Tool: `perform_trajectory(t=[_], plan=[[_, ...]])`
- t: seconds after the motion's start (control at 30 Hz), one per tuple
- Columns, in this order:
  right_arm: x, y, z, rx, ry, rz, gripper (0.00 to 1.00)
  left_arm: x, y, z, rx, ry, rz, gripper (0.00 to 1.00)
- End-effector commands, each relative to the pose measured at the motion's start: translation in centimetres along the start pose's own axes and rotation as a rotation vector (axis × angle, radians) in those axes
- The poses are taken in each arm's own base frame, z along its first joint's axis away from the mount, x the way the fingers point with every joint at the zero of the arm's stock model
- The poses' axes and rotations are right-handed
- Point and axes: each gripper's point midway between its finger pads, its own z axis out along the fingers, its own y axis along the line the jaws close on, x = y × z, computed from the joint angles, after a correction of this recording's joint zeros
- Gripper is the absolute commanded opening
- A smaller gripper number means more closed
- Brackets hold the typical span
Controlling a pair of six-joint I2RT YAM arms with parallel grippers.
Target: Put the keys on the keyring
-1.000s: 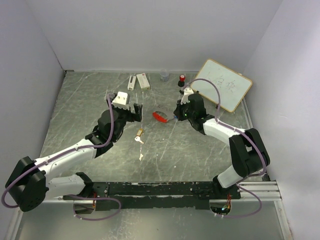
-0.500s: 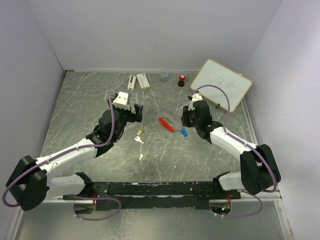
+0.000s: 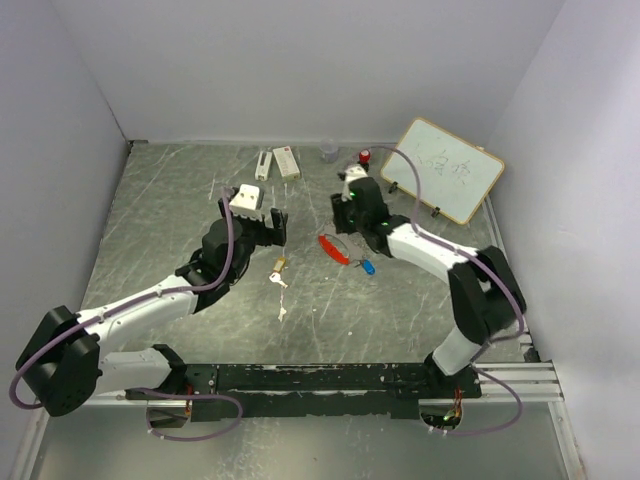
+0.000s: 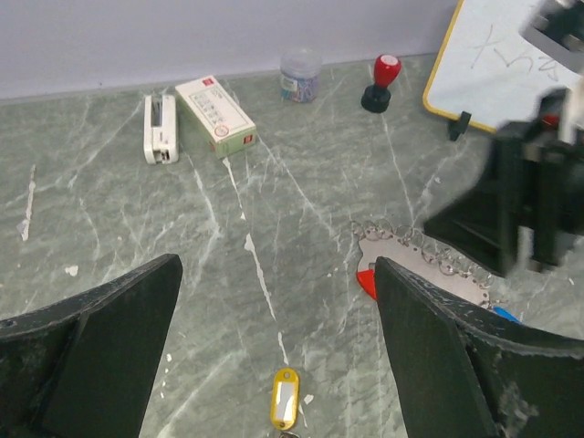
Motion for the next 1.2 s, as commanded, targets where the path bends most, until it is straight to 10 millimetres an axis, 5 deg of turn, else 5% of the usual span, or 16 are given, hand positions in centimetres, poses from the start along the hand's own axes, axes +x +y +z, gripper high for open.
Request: perform_trajectory(t=[0.0,0.13,0.33,0.9,1.17], plan=[[-1.3,2.8,3.3,0.022,0.038,-0.157,0.43,-0.6,0.0,0.7,-0.007,0.011,-0.043,0.97],[0.1,3.6,7.0,0.069,0.122,-0.206,0.43,-0.8,0.5,0.7,-0.015,0.019,-0.066,0.97],[1.3,3.4,9.6,0.141,0.165,-0.229,0.39,-0.6,1.5,0.5,-0.024,0.029,-0.081,0.97],[2.5,2.8,12.0,0.172,0.173,-0.286,0.32,0.2,2.6,1.0,-0.024,0.045,-0.100,0.96],[2.8,2.2,12.4,0.202,0.173,-0.299,0.16,0.5,2.9,1.2,-0.023,0.051,-0.104,0.96]])
